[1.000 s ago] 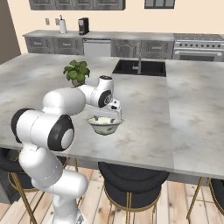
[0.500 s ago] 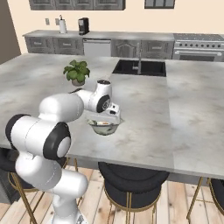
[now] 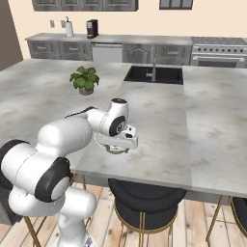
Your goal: Take the fruits from the plate on the dining counter and place two fruits in each bowl.
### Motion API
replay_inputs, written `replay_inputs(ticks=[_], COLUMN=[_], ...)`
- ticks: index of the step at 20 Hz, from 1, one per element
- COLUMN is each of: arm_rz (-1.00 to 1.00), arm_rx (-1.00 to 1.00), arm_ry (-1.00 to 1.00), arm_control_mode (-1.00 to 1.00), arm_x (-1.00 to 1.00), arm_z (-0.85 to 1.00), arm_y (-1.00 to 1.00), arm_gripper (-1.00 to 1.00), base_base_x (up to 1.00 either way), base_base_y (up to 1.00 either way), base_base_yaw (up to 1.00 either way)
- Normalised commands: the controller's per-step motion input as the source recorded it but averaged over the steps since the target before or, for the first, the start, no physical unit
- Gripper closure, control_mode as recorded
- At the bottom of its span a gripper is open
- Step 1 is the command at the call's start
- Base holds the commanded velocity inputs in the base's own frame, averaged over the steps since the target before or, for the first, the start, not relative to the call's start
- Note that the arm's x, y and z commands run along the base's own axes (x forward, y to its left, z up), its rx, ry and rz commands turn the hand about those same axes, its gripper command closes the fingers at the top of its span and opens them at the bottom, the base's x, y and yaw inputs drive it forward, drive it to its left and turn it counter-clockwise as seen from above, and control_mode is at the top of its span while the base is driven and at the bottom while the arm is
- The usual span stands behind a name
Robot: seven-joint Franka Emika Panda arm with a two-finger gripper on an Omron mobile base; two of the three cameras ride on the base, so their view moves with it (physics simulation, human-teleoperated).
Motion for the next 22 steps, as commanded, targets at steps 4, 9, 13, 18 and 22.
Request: replay_inputs(ticks=[4, 9, 13, 18, 22], arm_rz=[0.0, 0.0, 0.0, 0.0, 0.0], arm_rx=[0.0, 0.0, 0.0, -0.03, -0.01], arm_ry=[-0.03, -0.02, -0.02, -0.02, 0.0], arm_control_mode=[-1.0, -1.0, -1.0, -1.0, -1.0], arm_x=[-0.48, -0.63, -0.5, -0.35, -0.4], arm_z=[0.1, 0.45, 0.73, 0.74, 0.7], arm_y=[-0.03, 0.0, 0.23, 0.57, 0.68], arm_gripper=[-1.0, -1.0, -1.0, -1.0, -1.0], base_base_x=[0.0, 0.0, 0.0, 0.0, 0.0], base_base_y=[0.0, 0.0, 0.0, 0.0, 0.0], base_base_yaw=[0.0, 0.0, 0.0, 0.0, 0.0])
